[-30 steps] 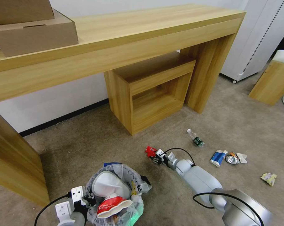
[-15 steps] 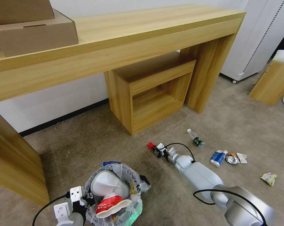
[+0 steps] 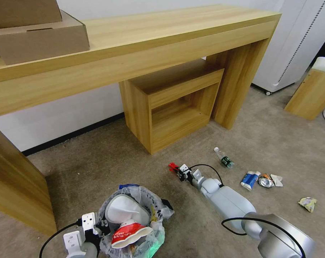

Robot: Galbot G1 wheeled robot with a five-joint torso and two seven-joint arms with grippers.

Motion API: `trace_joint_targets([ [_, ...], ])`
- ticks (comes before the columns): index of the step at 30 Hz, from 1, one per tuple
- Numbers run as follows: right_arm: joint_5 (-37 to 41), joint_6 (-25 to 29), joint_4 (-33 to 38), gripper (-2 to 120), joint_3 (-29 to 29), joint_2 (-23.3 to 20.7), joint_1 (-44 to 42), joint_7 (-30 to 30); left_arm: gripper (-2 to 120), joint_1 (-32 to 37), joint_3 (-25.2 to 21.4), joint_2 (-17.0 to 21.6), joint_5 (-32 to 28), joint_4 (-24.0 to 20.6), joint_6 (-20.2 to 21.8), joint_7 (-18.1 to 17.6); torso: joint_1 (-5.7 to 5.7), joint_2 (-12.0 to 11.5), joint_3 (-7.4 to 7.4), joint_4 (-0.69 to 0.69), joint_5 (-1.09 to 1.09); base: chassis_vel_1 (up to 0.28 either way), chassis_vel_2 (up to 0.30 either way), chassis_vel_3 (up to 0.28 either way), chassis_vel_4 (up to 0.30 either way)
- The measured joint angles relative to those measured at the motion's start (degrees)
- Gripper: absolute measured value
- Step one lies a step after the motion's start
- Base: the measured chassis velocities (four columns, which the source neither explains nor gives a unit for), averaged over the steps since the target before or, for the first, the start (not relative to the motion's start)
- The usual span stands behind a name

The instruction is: Pick up the trash bin and place the garbage on the floor into it.

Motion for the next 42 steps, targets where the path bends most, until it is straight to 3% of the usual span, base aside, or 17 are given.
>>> trace_joint_targets([
  [4,0.0,0.1,0.0,0,0.0,0.0,0.0,0.0,0,0.0,0.0,0.0,0.0,0.0,0.0,0.0,0.0,0.0,0.0,0.0,0.0,0.0,0.0,0.0,0.0],
  [17,-0.2,5.0,0.1,0,0.3,-0.8,-1.1,-1.5,0,0.2,0.5,0.1,0.6,0.2,-0.1,-0.1,0.0,0.0,0.0,0.0,0.0,0.0,0.0,0.0,0.0],
  [32,2.2,6.4,1.6,0,0.7,-1.3,-1.9,-3.1,0,0.6,0.7,0.0,1.3,0.0,-0.1,-0.1,0.0,0.0,0.0,0.0,0.0,0.0,0.0,0.0,0.0],
  [42,6.4,6.9,8.1,0,1.3,-3.9,-3.5,-5.0,0,0.7,0.7,0.2,1.6,0.1,-0.2,-0.1,0.0,0.0,0.0,0.0,0.0,0.0,0.0,0.0,0.0],
])
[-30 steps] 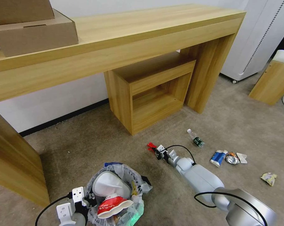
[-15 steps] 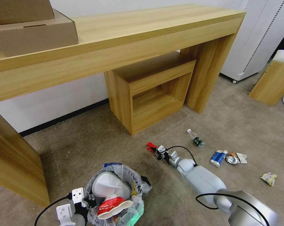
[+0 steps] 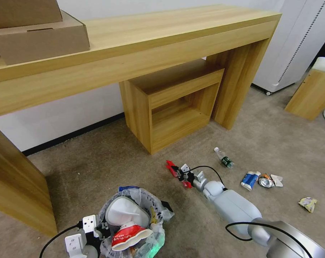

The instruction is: Pick up the trash bin and place the garbage on the floor into it.

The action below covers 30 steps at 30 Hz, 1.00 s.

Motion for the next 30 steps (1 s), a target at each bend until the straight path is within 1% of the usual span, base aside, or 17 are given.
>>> trace_joint_targets([
  [3,0.7,-0.2,2.7,0,-0.3,-1.2,-1.2,-0.2,0,-0.2,0.1,0.0,0.0,0.1,0.0,0.0,0.0,0.0,0.0,0.0,0.0,0.0,0.0,0.0,0.0],
  [7,0.1,-0.2,3.9,0,-0.4,-1.6,-2.1,0.1,0,-0.3,0.5,-0.1,0.1,0.3,-0.1,0.0,0.0,0.0,0.0,0.0,0.01,0.0,0.0,0.0,0.0],
  [17,-0.8,0.2,3.8,0,-0.3,-1.0,-2.7,0.1,0,-0.2,0.7,0.0,0.3,0.3,-0.2,0.0,0.0,0.0,0.0,0.0,0.01,0.0,0.0,0.0,0.0],
  [19,-0.6,0.5,6.5,0,0.1,-1.8,-3.0,0.1,0,-0.3,0.7,0.0,0.3,0.3,-0.2,0.0,0.0,0.0,0.0,0.0,0.0,0.0,0.0,0.0,0.0],
  [21,-0.4,0.5,7.2,0,0.1,-2.1,-3.1,0.1,0,-0.3,0.7,0.0,0.3,0.3,-0.2,0.0,0.0,0.0,0.0,0.0,0.0,0.0,0.0,0.0,0.0],
  [23,1.6,0.0,12.9,0,0.6,-5.0,-4.0,0.9,0,-0.4,0.9,-0.1,0.3,0.4,-0.3,0.0,0.0,0.0,0.0,0.01,0.0,0.0,0.0,0.0,0.0],
  [24,1.6,0.0,12.9,0,0.6,-5.0,-4.0,0.9,0,-0.4,0.9,-0.1,0.3,0.4,-0.3,0.0,0.0,0.0,0.0,0.01,0.0,0.0,0.0,0.0,0.0],
  [27,2.6,-0.4,17.6,0,1.8,-8.5,-4.9,1.3,0,-0.3,1.3,-0.2,0.8,0.4,-0.3,0.0,0.0,0.0,0.0,0.0,0.01,0.0,0.0,0.0,0.0],
  [28,2.6,-0.4,17.6,0,1.8,-8.5,-4.9,1.3,0,-0.3,1.3,-0.2,0.8,0.4,-0.3,0.0,0.0,0.0,0.0,0.0,0.01,0.0,0.0,0.0,0.0],
  [30,2.8,-1.0,19.9,0,2.1,-10.7,-5.6,1.4,0,-0.2,1.4,-0.3,1.0,0.4,-0.3,0.1,0.0,0.0,0.0,-0.01,0.0,0.0,0.0,0.0,0.0],
])
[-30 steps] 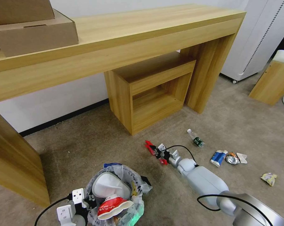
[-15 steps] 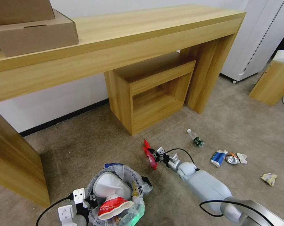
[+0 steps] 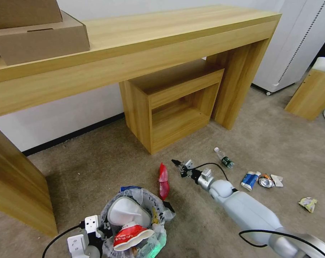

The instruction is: Pick up the trash bin and place the garbage on the floor into it.

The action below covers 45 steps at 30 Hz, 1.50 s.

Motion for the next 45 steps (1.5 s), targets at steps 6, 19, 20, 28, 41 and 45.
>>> trace_joint_targets([
  [6,0.0,0.6,2.1,0,1.3,-0.6,-1.1,0.0,0,0.4,0.4,-0.4,0.8,0.0,-0.2,0.2,0.0,0.0,0.01,0.0,0.02,0.0,0.0,0.0,0.0],
  [19,-2.2,-1.3,5.1,2,2.3,-2.4,-2.7,2.3,0,1.3,0.7,-1.1,2.3,0.0,-0.2,0.7,0.0,0.0,0.01,0.02,0.01,0.0,0.0,0.0,0.0],
  [20,-2.5,-2.1,5.1,5,2.4,-2.5,-3.0,2.5,0,1.3,0.7,-1.1,2.4,0.0,-0.2,0.8,0.0,0.0,0.01,0.01,0.02,0.0,0.0,0.0,0.0],
  [28,0.3,-8.1,6.7,30,3.2,-3.4,-6.1,3.1,0,1.4,0.6,-1.0,2.4,0.2,-0.2,0.9,0.0,0.0,0.0,0.0,0.0,0.0,0.0,0.0,0.0],
  [41,1.1,-11.1,3.6,80,3.4,-1.4,-7.6,7.3,0,1.4,0.3,-0.7,3.1,0.4,0.0,2.2,0.0,0.0,0.01,0.0,0.0,0.0,0.0,0.0,0.0],
  [45,2.1,-12.1,2.9,95,3.3,-0.5,-7.6,7.8,0,1.3,0.3,-0.6,3.4,0.5,0.0,2.7,0.0,0.0,0.0,0.0,0.0,0.0,0.0,0.0,0.0],
])
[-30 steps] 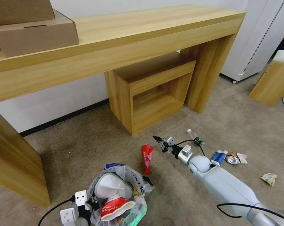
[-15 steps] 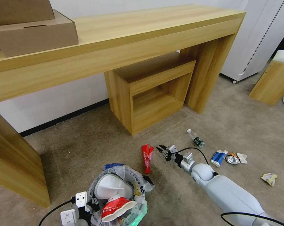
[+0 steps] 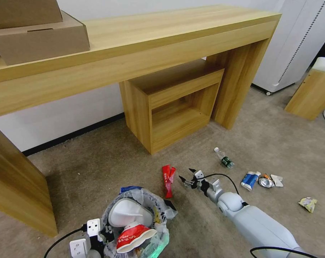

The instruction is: Pick up the trash bin and place the garbage on the floor into it.

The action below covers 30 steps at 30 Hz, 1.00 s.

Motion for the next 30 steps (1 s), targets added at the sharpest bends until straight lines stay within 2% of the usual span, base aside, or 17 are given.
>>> trace_joint_targets([
  [6,1.8,-1.1,-0.7,100,-0.8,0.9,0.0,0.1,0,0.1,0.1,0.0,0.1,0.1,-0.1,0.1,0.0,0.0,0.0,0.0,0.01,0.0,0.0,0.0,0.0],
  [11,5.1,-2.0,-1.1,100,-2.0,2.7,0.2,0.5,0,0.0,0.2,0.2,0.1,0.5,-0.2,0.1,0.0,0.0,0.0,0.0,0.01,0.0,0.0,0.0,0.0],
  [21,6.7,-2.7,-2.0,100,-3.3,4.5,0.7,1.1,0,0.0,0.3,0.3,0.0,0.7,-0.4,0.0,0.0,0.0,0.0,0.0,0.0,0.0,0.0,0.0,0.0],
  [30,8.4,-3.5,-4.3,100,-4.4,8.8,2.1,2.7,0,0.2,0.7,0.1,0.0,1.2,-0.6,-0.1,0.0,0.0,0.0,0.01,0.0,0.0,0.0,0.0,0.0],
])
